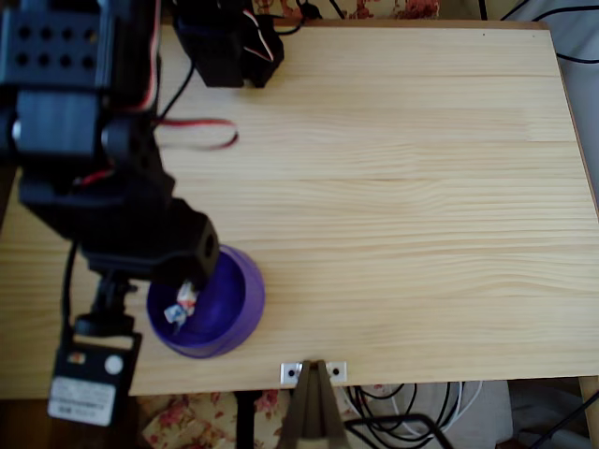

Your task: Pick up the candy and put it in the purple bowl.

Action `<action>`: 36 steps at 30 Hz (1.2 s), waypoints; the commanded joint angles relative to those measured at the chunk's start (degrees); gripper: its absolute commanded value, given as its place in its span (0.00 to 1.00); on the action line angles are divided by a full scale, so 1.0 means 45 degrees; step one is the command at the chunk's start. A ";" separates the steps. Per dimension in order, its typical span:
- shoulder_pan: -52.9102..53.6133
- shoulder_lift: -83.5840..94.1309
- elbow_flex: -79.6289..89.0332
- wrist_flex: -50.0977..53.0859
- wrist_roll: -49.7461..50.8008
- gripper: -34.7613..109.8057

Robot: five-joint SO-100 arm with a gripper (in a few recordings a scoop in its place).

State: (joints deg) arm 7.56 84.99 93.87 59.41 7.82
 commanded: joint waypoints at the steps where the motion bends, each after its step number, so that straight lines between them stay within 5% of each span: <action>1: 0.0176 0.0156 -0.1504 -0.0293 0.0254 0.24; 21: 0.0059 0.0762 -0.1133 -0.0410 0.0547 0.33; 24: 0.0156 0.1738 -0.1035 -0.0078 0.0527 0.24; 36: 0.0840 0.9004 0.3359 0.1035 -0.0332 0.24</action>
State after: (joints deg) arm 9.93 110.04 105.73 62.84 6.59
